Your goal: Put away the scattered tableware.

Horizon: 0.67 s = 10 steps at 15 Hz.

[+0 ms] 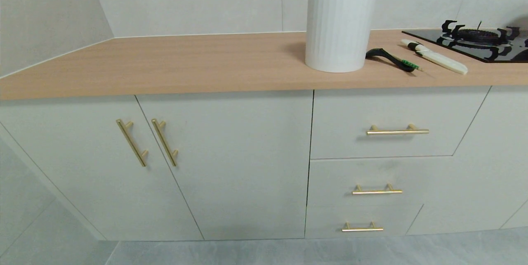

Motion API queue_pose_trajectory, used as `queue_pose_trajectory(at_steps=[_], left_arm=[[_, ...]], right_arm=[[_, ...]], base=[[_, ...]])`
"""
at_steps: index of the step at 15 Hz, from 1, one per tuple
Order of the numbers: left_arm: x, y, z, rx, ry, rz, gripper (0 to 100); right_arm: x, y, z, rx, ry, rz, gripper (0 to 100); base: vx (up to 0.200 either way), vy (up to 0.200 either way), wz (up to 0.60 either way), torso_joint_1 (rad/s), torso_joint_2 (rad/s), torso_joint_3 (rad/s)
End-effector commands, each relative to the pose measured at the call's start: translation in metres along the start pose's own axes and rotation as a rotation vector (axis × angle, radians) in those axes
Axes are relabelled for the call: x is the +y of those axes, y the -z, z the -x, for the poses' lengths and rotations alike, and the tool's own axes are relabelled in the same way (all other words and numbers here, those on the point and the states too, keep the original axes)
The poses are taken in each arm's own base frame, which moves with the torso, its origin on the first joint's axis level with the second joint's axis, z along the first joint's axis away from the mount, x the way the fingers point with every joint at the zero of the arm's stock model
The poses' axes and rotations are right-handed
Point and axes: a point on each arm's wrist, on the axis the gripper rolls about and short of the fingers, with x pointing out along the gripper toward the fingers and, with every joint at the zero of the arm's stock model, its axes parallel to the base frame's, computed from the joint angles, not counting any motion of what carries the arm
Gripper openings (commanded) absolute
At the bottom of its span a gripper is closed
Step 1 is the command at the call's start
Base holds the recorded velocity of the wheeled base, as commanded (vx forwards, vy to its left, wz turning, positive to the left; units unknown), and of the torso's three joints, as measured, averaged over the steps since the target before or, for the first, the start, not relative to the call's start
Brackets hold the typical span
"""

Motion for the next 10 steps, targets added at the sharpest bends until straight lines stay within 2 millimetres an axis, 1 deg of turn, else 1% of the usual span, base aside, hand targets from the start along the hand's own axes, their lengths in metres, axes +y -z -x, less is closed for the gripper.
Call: queue_pose_trajectory(at_steps=[1,8,9,10], left_arm=[[0.000,0.000,0.000,0.001,-0.001,0.000,100],[0.000,0.000,0.000,0.001,-0.001,0.000,100],[0.000,0.000,0.000,0.001,-0.001,0.000,100],[0.000,0.000,0.000,0.001,-0.001,0.002,100]], right_arm=[[0.000,0.000,0.000,0.001,0.000,0.000,100],[0.000,0.000,0.000,0.001,-0.005,0.008,100],[0.000,-0.002,0.000,-0.011,-0.006,0.008,100],[0.000,-0.030,0.007,-0.085,-0.019,-0.011,100]], base=[[0.000,0.000,0.00,0.000,0.00,0.000],[0.000,0.000,0.00,0.000,0.00,0.000],[0.000,0.000,0.00,0.000,0.00,0.000],[0.000,0.000,0.00,0.000,0.00,0.000]])
